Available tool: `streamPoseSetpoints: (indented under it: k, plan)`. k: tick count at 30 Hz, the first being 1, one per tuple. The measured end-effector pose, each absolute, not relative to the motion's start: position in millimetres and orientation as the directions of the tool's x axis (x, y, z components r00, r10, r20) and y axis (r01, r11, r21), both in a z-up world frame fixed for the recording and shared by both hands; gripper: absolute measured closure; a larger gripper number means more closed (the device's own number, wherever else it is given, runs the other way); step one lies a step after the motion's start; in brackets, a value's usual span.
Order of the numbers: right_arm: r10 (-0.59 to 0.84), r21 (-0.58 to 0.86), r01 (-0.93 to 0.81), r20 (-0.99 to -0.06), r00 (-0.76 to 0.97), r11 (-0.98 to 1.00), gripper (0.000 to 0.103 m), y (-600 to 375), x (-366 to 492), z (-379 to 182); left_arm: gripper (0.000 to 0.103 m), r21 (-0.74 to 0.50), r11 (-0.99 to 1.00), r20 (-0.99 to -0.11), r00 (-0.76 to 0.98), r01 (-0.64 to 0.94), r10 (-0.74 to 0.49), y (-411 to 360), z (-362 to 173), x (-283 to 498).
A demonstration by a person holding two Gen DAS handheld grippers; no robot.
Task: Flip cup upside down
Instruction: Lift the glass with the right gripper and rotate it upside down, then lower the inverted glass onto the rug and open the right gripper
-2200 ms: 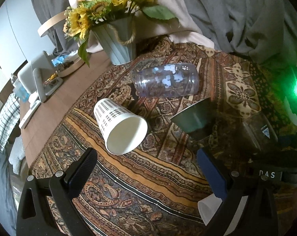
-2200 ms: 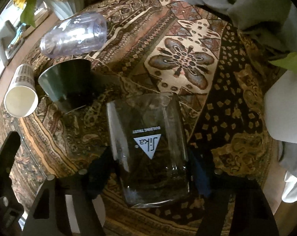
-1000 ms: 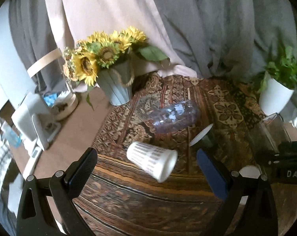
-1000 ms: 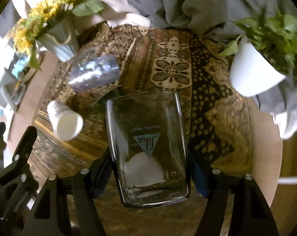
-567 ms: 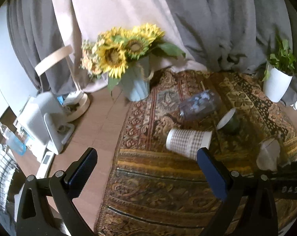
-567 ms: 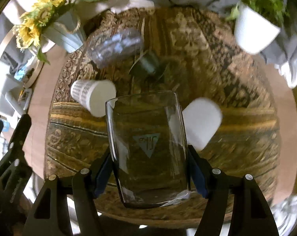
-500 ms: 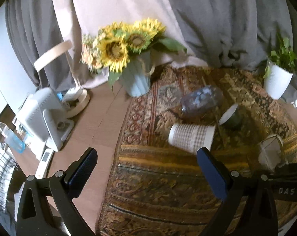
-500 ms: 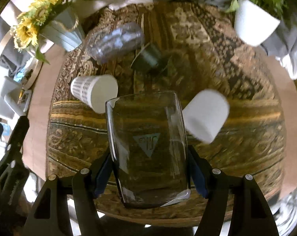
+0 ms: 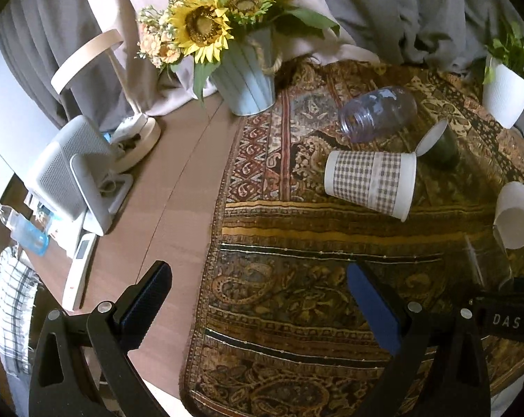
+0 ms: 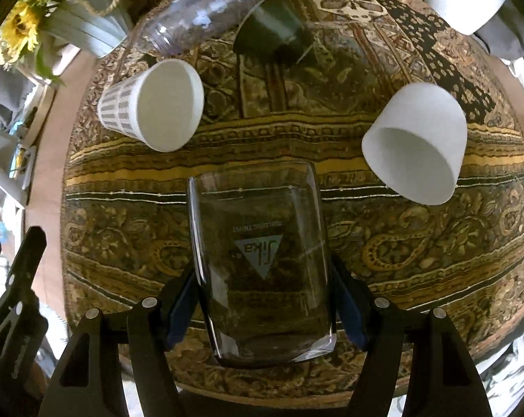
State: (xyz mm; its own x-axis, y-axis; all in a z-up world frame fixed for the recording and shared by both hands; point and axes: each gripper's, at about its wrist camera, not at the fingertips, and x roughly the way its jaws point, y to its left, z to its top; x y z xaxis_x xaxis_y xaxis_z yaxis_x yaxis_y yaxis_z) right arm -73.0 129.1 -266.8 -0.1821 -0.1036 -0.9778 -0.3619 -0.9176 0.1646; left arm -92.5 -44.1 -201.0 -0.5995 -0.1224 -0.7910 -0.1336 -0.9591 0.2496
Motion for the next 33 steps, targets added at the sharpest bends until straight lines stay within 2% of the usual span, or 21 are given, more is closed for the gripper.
streamPoseSetpoints:
  k: [15,17,26,33]
  plan:
    - [-0.097,0.177,-0.349,-0.967,-0.234,-0.92,0.032,133,-71,-269,0.0,0.263,-0.958,-0.785,-0.603,-0.115,-0.143,-39,-198,-85]
    - [-0.081,0.168,-0.343,-0.964,-0.254,-0.924,0.027,133,-68,-260,0.0,0.264,-0.959,-0.777,-0.612,-0.107,-0.146,-38,-194,-82]
    - [-0.01,0.168,-0.334,-0.904,-0.426,-0.927,0.024,157,-28,-189,0.0,0.239,-0.963,-0.718,-0.691,-0.128,-0.087,-11,-159,-49]
    - [0.067,0.104,-0.326,-0.878,-0.475,-0.94,0.023,189,-4,-172,0.0,0.203,-0.96,-0.726,-0.687,-0.193,-0.016,37,-167,-21]
